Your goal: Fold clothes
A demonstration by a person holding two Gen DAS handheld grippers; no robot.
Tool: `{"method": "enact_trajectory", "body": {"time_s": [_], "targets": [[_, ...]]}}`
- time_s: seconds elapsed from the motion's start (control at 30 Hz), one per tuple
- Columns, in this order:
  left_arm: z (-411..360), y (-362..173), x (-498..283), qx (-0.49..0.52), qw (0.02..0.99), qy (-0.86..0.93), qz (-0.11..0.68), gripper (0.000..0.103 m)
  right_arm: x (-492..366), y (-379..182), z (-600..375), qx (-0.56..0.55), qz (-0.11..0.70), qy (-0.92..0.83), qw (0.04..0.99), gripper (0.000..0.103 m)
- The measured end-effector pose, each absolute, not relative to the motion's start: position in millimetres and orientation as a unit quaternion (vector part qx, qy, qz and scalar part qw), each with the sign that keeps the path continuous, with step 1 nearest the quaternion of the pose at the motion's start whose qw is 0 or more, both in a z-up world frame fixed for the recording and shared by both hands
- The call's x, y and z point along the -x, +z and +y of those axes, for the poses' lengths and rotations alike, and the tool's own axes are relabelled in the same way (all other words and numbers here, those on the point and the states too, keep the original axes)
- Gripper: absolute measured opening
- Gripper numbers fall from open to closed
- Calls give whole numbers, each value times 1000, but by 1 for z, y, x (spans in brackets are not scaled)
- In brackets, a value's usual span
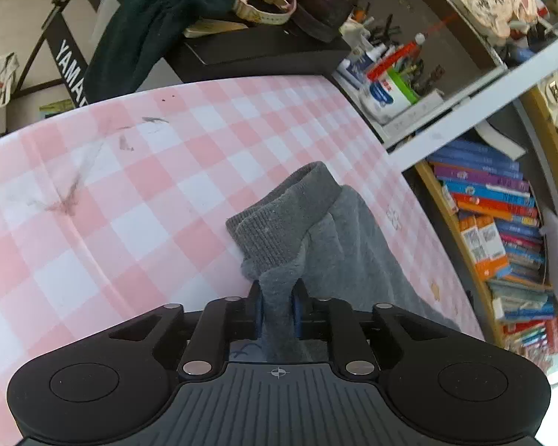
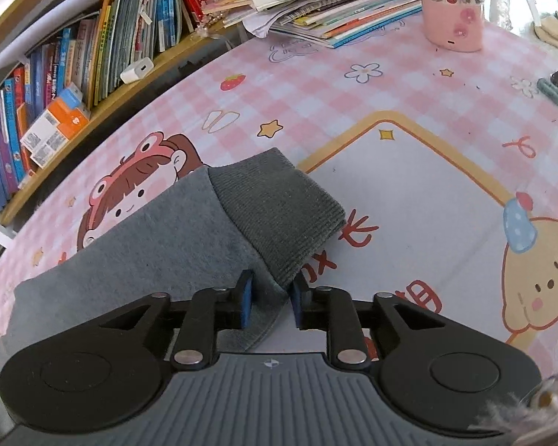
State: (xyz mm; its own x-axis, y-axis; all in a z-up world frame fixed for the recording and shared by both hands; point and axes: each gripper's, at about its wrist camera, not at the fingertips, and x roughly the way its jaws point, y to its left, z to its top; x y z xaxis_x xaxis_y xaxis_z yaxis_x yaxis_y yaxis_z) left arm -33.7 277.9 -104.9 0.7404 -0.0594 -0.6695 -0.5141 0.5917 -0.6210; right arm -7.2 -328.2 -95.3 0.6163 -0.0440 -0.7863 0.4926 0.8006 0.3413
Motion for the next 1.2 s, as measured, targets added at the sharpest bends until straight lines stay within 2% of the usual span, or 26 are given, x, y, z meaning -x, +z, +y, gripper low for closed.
{"method": "enact_trajectory", "body": {"time_s": [0.07, 0.17, 0.5, 0.6, 0.87, 1.2], "targets": [[281, -105, 36, 436, 826, 134, 332, 26, 10, -92, -327, -272, 403, -180, 855, 45], [281, -105, 35, 440, 825, 129, 330, 31, 15, -85, -323, -262, 391, -211, 856, 63], [282, -104, 32, 432, 832, 107, 331, 35, 14, -64, -274, -182, 360, -173, 898, 74], [283, -105, 32, 432, 833, 98, 330, 40, 10, -64, -249, -149, 366, -134, 909, 77], [287, -109, 34, 434, 837, 71, 325, 42, 1, -70, -171, -54, 401, -13, 914, 83], [293, -114, 42, 437, 839, 29, 322, 42, -3, -76, -101, 32, 418, 73, 905, 84]]}}
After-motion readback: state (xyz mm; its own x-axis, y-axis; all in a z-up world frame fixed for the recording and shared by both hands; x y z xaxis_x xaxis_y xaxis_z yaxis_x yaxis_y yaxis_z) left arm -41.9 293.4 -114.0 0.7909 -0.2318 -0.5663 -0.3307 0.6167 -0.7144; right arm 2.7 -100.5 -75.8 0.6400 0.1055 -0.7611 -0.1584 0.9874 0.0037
